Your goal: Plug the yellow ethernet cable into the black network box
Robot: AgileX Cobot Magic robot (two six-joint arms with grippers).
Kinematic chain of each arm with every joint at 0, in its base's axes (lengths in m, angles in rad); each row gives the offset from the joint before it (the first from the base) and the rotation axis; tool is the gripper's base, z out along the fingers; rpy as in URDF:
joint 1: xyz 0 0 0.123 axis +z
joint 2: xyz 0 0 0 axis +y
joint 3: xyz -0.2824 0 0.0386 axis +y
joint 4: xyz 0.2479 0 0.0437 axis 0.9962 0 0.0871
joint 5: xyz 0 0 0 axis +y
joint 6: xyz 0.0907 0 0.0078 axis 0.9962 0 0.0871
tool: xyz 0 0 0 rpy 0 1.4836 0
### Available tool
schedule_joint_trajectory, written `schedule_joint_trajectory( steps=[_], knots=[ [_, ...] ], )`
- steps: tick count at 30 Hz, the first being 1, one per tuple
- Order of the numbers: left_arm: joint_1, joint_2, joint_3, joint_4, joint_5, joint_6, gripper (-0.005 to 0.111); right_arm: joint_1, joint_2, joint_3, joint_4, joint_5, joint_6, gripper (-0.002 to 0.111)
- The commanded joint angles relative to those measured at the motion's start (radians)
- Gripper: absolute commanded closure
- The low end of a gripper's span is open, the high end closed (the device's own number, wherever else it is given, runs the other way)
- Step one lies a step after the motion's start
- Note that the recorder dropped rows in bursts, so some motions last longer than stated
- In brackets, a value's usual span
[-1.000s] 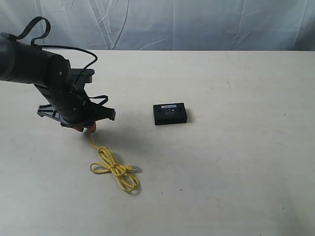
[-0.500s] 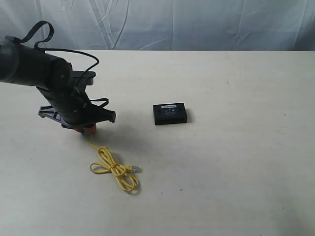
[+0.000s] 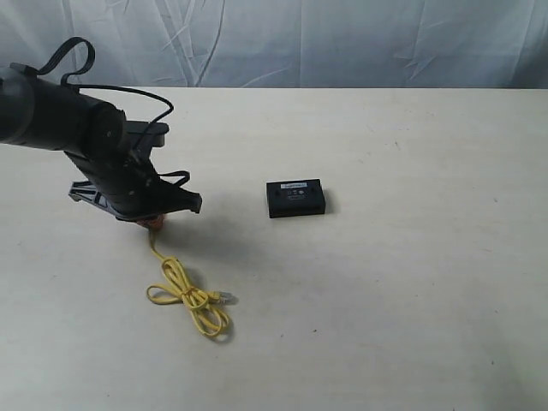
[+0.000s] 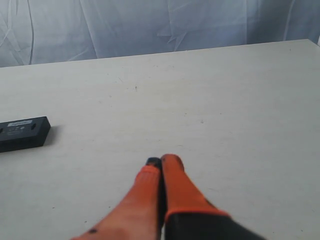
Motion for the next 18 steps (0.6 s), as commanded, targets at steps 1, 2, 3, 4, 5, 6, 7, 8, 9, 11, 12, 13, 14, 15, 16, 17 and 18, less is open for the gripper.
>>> schedule_joint_trajectory(
  steps=[1, 2, 3, 4, 5, 6, 7, 8, 9, 11, 12, 13, 14, 15, 16, 17, 18],
  knots=[
    [-0.002, -0.017, -0.001, 0.001, 0.026, 0.090, 0.107, -0.004, -0.007, 0.005, -0.005, -0.012, 0.000, 0.109],
    [-0.002, -0.032, -0.001, 0.001, 0.039, 0.132, 0.107, -0.004, -0.007, 0.005, -0.005, -0.012, 0.000, 0.109],
    [-0.002, -0.044, -0.001, 0.001, 0.047, 0.161, 0.107, -0.004, -0.007, 0.005, -0.005, -0.012, 0.000, 0.109],
    [-0.002, -0.057, -0.001, 0.001, 0.054, 0.188, 0.107, -0.004, -0.007, 0.005, -0.005, -0.012, 0.000, 0.109],
    [-0.002, -0.079, -0.001, 0.001, 0.066, 0.230, 0.107, -0.004, -0.007, 0.005, -0.005, -0.012, 0.000, 0.109],
    [-0.002, -0.093, -0.001, 0.001, 0.077, 0.264, 0.107, -0.004, -0.007, 0.005, -0.005, -0.012, 0.000, 0.109],
    [-0.002, -0.111, -0.001, 0.001, 0.092, 0.301, 0.107, -0.004, -0.007, 0.005, -0.005, -0.012, 0.000, 0.109],
    [-0.002, -0.129, -0.001, 0.001, 0.105, 0.345, 0.107, -0.004, -0.007, 0.005, -0.005, -0.012, 0.000, 0.109],
    [-0.002, -0.145, -0.001, 0.001, 0.125, 0.396, 0.107, -0.004, -0.007, 0.005, -0.005, -0.012, 0.000, 0.109],
    [-0.002, -0.170, -0.001, 0.001, 0.166, 0.499, 0.107, -0.004, -0.007, 0.005, -0.005, -0.012, 0.000, 0.109],
    [-0.002, -0.175, -0.001, 0.001, 0.179, 0.538, 0.107, -0.004, -0.007, 0.005, -0.005, -0.012, 0.000, 0.109],
    [-0.002, -0.181, -0.001, -0.003, 0.187, 0.569, 0.107, -0.004, -0.007, 0.005, -0.005, -0.012, 0.000, 0.109],
    [-0.002, -0.182, -0.001, -0.012, 0.189, 0.617, 0.107, -0.004, -0.007, 0.005, -0.005, -0.010, 0.000, 0.109],
    [-0.002, -0.182, -0.001, -0.022, 0.184, 0.642, 0.107, -0.004, -0.007, 0.005, -0.005, -0.008, 0.000, 0.109],
    [-0.002, -0.182, 0.000, -0.041, 0.177, 0.667, 0.107, -0.004, -0.007, 0.005, -0.005, -0.008, 0.000, 0.109],
    [-0.002, -0.182, 0.000, -0.065, 0.168, 0.699, 0.107, -0.004, -0.007, 0.005, -0.005, -0.008, 0.000, 0.109],
    [-0.002, -0.182, 0.000, -0.088, 0.164, 0.746, 0.107, -0.004, -0.007, 0.005, -0.005, -0.008, 0.000, 0.109]
  ],
)
